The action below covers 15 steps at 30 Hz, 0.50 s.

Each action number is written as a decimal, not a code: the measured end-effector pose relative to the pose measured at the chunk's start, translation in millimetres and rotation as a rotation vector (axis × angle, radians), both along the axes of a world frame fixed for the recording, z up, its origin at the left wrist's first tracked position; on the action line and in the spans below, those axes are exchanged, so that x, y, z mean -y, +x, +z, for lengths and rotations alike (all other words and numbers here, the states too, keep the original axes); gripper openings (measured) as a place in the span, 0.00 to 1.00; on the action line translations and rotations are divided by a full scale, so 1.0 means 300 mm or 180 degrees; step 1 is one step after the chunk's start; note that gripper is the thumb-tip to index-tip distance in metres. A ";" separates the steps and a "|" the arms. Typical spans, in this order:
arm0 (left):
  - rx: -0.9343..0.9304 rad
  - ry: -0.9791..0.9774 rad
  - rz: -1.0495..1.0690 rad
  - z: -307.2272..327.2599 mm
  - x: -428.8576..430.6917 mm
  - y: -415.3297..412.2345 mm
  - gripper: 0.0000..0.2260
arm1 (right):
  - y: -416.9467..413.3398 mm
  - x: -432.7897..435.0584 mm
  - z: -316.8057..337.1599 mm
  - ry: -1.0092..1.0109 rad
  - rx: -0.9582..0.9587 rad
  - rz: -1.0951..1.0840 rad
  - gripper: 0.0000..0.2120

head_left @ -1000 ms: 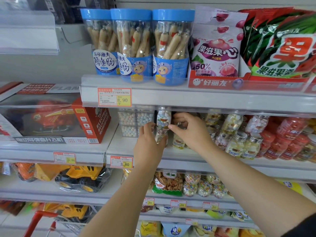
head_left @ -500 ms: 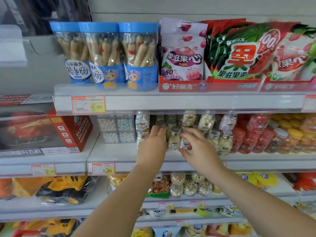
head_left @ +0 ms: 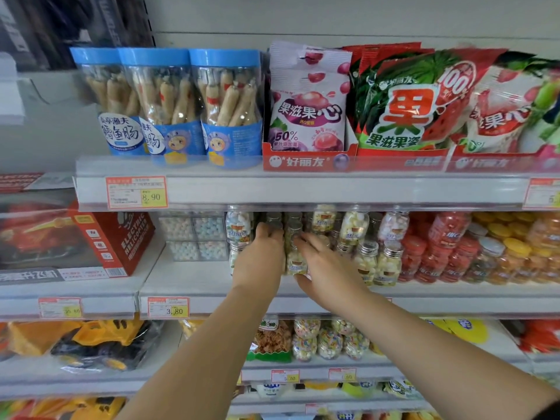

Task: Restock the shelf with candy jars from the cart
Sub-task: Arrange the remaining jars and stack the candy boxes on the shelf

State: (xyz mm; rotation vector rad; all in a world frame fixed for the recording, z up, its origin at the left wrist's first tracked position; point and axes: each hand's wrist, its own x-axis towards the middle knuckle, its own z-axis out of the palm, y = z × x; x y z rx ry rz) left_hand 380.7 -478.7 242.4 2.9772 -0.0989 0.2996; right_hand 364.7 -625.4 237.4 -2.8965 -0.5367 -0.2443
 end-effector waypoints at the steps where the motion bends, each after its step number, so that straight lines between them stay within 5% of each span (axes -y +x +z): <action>1: 0.0019 0.0008 0.0013 -0.004 0.001 0.003 0.22 | 0.000 -0.001 0.001 0.0057 -0.0003 0.0029 0.32; 11: 0.0212 -0.0192 -0.0015 -0.009 0.006 -0.009 0.25 | -0.021 -0.011 0.002 0.0287 -0.0105 0.0088 0.33; 15: 0.0696 -0.0933 -0.0441 0.053 0.043 -0.006 0.17 | -0.080 0.062 0.051 0.1148 0.0163 0.0112 0.26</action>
